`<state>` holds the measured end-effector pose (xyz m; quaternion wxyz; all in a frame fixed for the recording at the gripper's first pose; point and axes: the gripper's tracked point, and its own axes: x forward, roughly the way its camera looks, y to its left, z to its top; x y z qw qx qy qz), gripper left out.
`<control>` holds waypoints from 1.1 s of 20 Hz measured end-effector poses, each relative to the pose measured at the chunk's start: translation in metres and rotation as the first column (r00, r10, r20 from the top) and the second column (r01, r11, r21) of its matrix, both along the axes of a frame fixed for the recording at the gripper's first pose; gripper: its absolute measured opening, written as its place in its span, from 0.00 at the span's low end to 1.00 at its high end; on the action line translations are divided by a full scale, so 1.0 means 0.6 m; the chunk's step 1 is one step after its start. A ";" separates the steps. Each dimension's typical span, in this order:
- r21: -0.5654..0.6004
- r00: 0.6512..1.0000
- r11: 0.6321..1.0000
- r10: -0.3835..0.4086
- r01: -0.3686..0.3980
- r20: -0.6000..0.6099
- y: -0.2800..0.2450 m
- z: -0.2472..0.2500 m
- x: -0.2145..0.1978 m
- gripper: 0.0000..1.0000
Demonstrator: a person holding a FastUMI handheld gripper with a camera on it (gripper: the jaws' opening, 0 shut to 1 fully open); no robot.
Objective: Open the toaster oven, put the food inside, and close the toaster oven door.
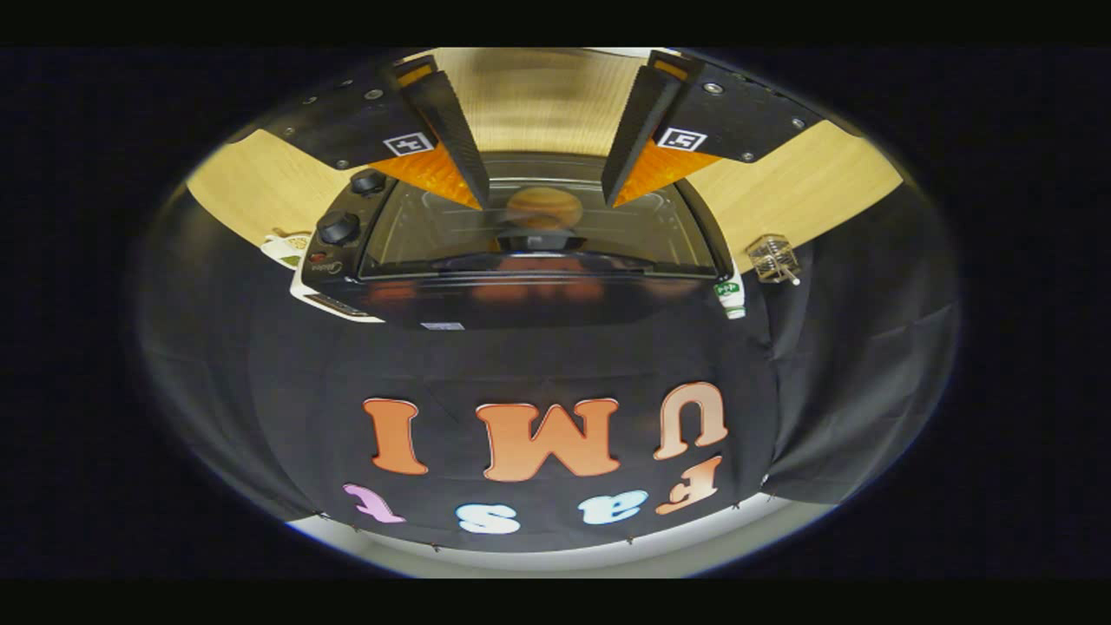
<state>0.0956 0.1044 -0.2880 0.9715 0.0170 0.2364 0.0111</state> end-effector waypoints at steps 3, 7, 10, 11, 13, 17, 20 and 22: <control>-0.007 0.998 1.000 -0.021 0.021 0.056 -0.012 0.032 0.019 0.78; 0.000 0.994 1.000 -0.006 0.006 0.107 -0.007 0.065 0.003 0.78; 0.008 0.985 1.000 0.016 -0.017 0.169 -0.003 0.109 -0.038 0.78; 0.010 0.981 1.000 0.024 -0.026 0.191 -0.003 0.125 -0.054 0.79; 0.004 0.971 0.999 0.044 -0.046 0.235 -0.005 0.161 -0.081 0.81; -0.021 0.955 0.998 0.070 -0.067 0.289 -0.030 0.218 -0.143 0.89; -0.010 0.946 0.998 0.058 -0.058 0.319 -0.064 0.264 -0.177 0.93; -0.007 0.938 0.998 0.053 -0.054 0.343 -0.086 0.298 -0.196 0.94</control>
